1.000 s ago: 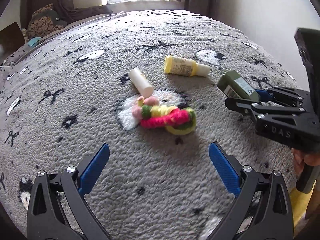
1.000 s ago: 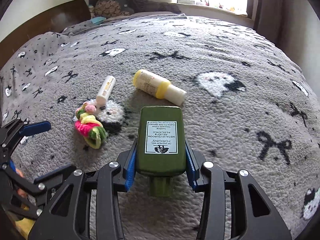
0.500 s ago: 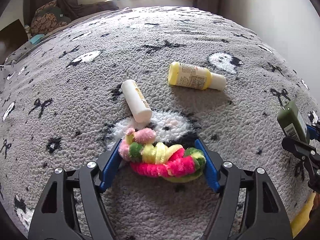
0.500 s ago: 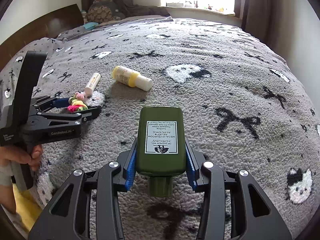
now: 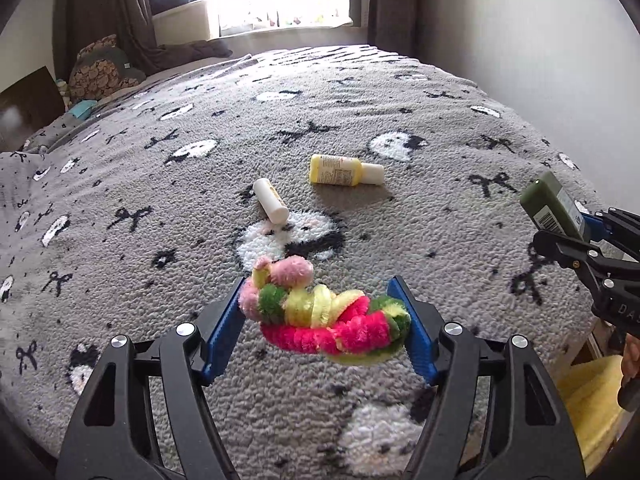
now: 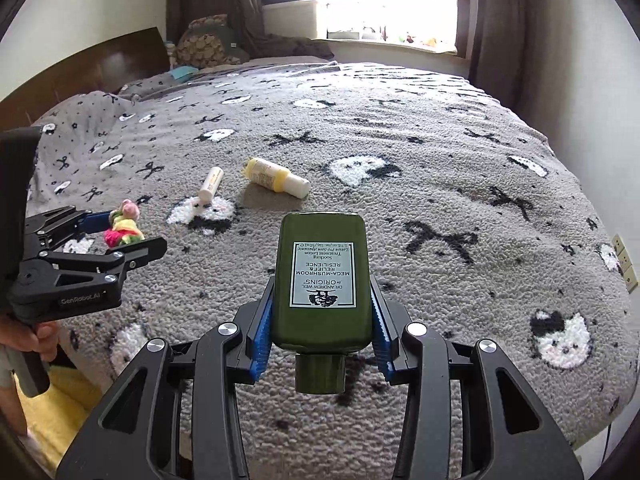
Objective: Collect trash
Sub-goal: 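Lower the bottle and pom-pom toy below the bed edge and release into the bin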
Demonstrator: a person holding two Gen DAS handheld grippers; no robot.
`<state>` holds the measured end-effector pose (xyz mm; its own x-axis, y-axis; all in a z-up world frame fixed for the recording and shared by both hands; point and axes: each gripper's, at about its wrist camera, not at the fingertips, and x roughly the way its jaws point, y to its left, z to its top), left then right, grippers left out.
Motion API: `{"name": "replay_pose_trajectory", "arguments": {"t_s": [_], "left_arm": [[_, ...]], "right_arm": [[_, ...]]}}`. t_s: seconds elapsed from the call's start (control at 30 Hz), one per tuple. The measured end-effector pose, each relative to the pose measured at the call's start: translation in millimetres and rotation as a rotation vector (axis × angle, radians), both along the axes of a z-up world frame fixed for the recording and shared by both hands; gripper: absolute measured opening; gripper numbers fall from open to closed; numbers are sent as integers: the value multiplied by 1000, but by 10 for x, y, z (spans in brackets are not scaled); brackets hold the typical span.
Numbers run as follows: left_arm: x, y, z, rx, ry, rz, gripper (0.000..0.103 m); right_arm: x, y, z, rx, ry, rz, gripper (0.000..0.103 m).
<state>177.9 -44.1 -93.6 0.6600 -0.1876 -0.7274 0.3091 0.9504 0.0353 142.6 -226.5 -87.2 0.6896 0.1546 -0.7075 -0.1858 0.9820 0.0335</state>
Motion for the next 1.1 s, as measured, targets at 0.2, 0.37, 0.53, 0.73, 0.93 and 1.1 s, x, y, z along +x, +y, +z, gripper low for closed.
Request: {"name": "replay_pose_trajectory", "arguments": {"t_s": [0.2,0.37,0.53,0.73,0.93,1.1], "left_arm": [[-533,-9,307,-16,-66,-23,67],[-945,25,426,-22,-99,-33,67],[-1314,68,411,-27,-108,-38,67],[-1787,60,161,-13,-71,-70,67],[-2056,78,-311,-17,45,-90,67],[-2125,104,-759,-7,155,-80,67]], "right_arm": [[-390,4,194,-6,-44,-1,42],[-708,-7,234,-14,-55,-5,42],[-1045,-13,181,-5,-53,-5,42],[-1405,96,-48,8,11,56,42],[-1649,216,-396,20,109,76,42],[-1722,272,-740,38,200,66,42]]}}
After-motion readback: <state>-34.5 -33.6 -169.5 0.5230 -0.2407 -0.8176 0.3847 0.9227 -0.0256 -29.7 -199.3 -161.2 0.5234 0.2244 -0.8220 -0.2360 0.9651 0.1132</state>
